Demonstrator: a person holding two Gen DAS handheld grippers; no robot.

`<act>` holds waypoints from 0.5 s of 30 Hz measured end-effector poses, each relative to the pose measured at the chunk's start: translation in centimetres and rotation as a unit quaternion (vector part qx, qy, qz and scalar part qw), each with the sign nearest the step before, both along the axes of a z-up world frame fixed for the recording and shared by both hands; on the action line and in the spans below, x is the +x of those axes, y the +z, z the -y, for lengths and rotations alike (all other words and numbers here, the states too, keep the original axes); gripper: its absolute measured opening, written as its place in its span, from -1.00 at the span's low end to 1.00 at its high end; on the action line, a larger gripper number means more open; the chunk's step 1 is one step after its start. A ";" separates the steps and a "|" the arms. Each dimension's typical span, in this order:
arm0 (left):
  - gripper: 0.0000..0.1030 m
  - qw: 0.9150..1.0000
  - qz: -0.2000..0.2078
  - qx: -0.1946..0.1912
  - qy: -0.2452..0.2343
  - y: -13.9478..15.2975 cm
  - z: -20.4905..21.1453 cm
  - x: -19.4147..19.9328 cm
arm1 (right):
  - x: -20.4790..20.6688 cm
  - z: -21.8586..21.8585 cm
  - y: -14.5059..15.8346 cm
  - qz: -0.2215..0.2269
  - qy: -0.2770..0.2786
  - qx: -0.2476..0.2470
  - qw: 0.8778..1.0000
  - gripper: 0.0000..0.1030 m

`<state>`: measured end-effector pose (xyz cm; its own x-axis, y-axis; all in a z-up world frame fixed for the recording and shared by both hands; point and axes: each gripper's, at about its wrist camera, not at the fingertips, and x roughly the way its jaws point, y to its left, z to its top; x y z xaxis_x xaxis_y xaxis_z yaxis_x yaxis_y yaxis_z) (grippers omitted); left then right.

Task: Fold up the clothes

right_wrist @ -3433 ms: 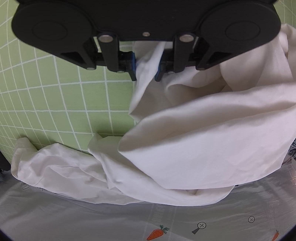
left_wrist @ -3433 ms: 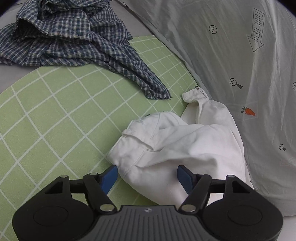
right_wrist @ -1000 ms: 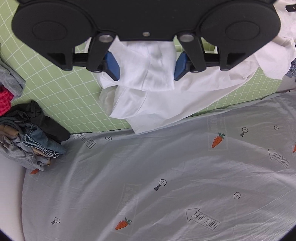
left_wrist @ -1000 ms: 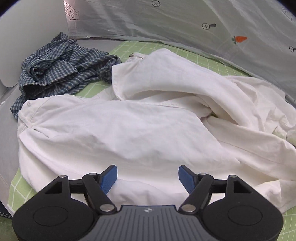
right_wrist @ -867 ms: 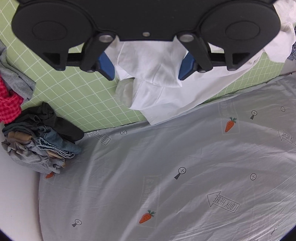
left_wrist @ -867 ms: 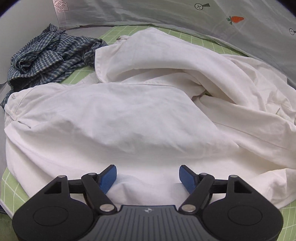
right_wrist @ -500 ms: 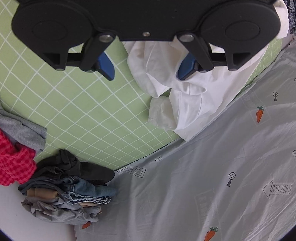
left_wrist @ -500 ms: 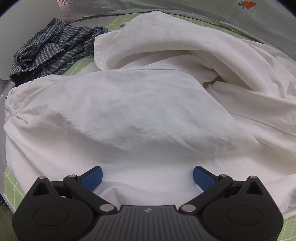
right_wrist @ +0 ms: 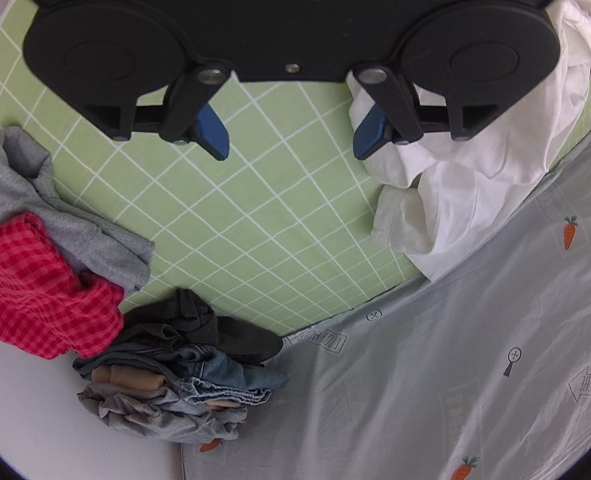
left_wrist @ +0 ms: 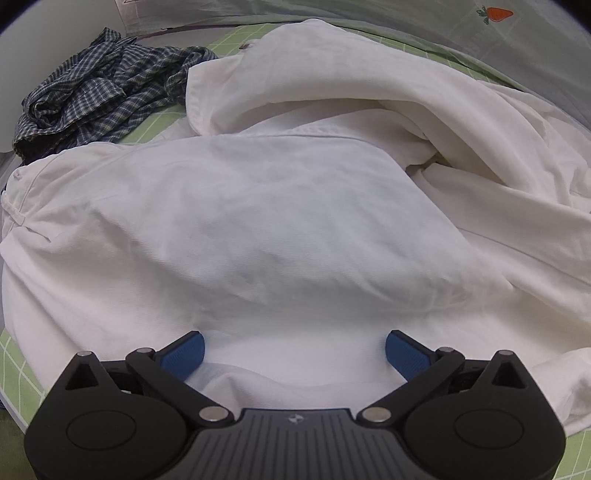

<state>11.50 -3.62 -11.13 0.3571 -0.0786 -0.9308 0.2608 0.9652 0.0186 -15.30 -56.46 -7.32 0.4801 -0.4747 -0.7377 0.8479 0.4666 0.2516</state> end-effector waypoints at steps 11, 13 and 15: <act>1.00 1.000 0.000 0.000 -0.005 0.1 0.2 0.1 | 5.5 -1.6 -3.8 0.006 0.048 0.079 0.996 0.46; 1.00 1.000 0.002 -0.001 -0.004 0.2 0.4 0.1 | 6.6 -2.1 -3.8 0.001 0.053 0.074 0.996 0.47; 1.00 1.000 0.004 -0.001 -0.004 0.3 0.6 0.1 | 7.3 -2.7 -3.8 0.004 0.062 0.071 0.996 0.45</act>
<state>11.58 -4.19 -10.85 0.3637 -0.0835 -0.9278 0.2680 0.9632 0.0184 -8.02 -53.74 -11.17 0.5353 -0.3029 -0.7885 0.7831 0.5277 0.3289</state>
